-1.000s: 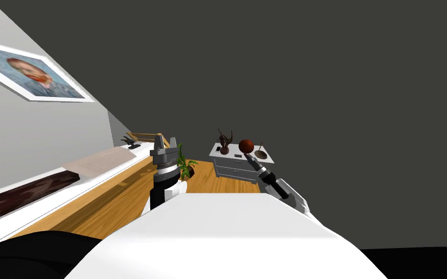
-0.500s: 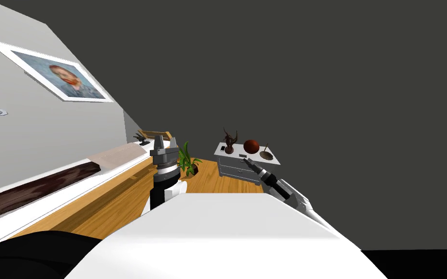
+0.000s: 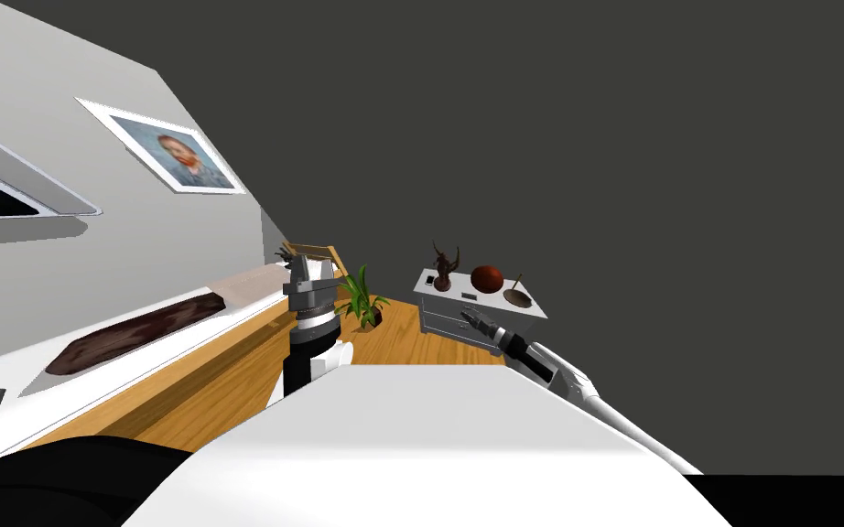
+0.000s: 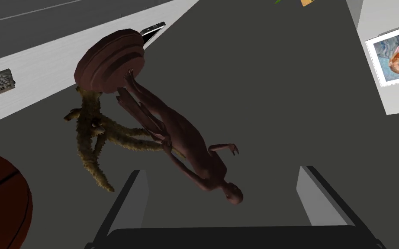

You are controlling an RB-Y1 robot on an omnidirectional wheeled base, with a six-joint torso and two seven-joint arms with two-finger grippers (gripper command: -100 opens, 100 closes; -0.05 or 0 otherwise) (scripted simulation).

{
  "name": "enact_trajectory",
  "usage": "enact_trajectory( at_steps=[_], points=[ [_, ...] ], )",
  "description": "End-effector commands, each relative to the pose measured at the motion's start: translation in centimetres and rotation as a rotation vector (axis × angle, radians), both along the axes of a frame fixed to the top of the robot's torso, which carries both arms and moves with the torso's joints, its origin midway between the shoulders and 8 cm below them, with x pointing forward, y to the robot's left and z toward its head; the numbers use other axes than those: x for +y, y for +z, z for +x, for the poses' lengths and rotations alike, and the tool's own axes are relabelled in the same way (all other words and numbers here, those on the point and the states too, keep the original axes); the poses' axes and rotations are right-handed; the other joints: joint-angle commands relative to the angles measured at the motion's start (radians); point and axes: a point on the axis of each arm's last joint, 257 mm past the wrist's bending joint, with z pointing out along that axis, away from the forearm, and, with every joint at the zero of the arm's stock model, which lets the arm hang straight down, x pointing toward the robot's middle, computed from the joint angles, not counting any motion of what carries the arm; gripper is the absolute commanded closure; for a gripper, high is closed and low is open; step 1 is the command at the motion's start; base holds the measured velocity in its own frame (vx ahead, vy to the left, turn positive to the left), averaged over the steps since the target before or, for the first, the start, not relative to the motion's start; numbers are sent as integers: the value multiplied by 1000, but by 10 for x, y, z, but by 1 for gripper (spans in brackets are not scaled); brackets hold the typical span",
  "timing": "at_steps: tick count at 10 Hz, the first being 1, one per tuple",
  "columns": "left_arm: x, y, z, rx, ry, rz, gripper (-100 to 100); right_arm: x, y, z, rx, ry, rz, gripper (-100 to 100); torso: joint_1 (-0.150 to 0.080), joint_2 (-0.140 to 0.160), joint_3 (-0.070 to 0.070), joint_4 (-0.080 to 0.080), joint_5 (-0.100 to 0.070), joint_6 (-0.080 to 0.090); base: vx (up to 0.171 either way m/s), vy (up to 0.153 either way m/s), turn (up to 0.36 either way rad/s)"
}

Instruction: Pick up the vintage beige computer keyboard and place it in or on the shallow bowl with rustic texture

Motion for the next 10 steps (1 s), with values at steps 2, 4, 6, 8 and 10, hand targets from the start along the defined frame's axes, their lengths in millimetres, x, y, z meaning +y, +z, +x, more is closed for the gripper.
enact_trajectory(
  at_steps=[2,4,6,8,10],
  points=[
    [0,0,0,0,0,0,0,-14,-32,-12,54,43,-104,-100,-1,0,0,0,0,1,27,78,137],
    [0,0,0,0,0,0,0,-28,-56,-23,94,68,-175,-100,0,-1,-1,0,0,1,35,71,135],
    [0,0,0,0,0,0,0,-49,-80,-36,140,88,-252,-100,-1,-2,-1,0,0,1,48,61,146],
    [0,0,0,0,0,0,0,-66,-97,-48,174,116,-322,-100,-1,-2,-1,0,0,1,50,55,136],
    [0,0,0,0,0,0,0,-75,-103,-50,191,103,-333,-100,-2,-1,-1,0,0,1,35,30,42]
  ],
)
